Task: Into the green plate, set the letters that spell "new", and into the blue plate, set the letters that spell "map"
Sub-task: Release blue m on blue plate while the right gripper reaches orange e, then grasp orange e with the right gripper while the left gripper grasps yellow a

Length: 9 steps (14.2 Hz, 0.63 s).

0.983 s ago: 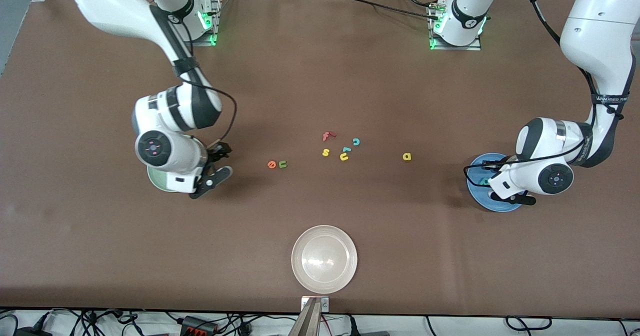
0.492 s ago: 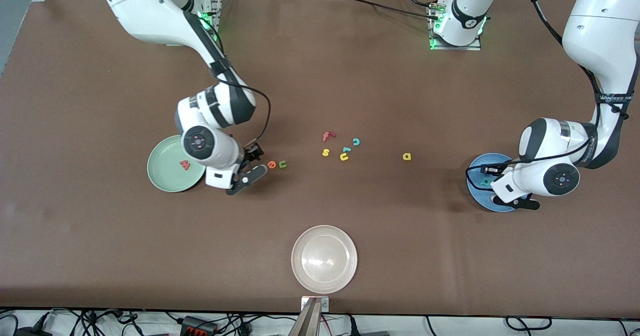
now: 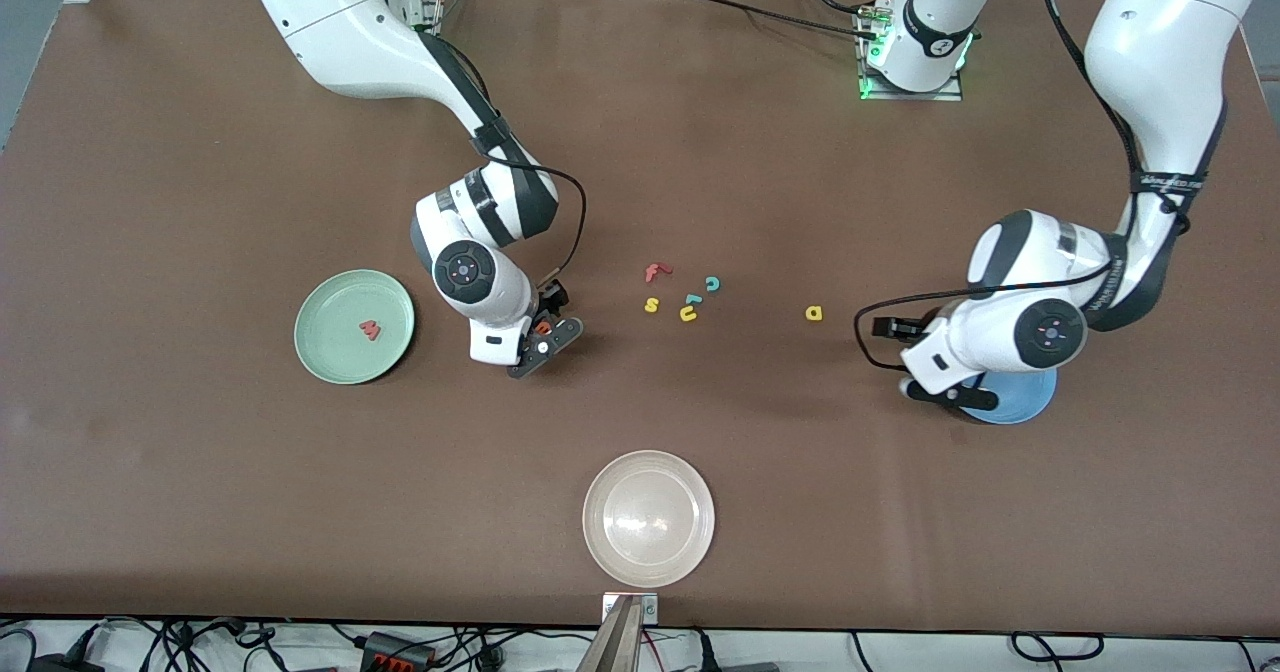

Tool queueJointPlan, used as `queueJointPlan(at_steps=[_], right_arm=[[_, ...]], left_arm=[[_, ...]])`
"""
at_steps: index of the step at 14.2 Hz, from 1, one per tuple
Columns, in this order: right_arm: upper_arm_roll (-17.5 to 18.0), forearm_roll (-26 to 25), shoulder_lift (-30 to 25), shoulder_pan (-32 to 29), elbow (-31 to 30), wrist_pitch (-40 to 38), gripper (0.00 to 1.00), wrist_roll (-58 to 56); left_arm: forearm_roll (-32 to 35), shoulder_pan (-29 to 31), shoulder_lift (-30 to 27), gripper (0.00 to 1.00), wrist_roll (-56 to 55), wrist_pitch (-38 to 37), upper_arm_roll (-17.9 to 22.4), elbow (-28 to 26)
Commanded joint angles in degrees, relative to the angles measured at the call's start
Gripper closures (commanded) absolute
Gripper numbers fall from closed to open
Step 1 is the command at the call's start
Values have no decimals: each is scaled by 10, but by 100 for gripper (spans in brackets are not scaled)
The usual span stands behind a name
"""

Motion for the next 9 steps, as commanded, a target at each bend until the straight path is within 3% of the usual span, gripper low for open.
queueJointPlan(at_steps=[1,4,9], right_arm=[[-6,-14,2,5,7,3,38,0],[-6,-41,3,4,5,3,42,1],[-6,-41,9,6,5,3,46,2]], left_arm=[[-8,-44,26,0,-79,20,-4,-8],[3,-96,29,0,-145,68,0,-25],[20,-89,30,0,-144,129,4,-80]])
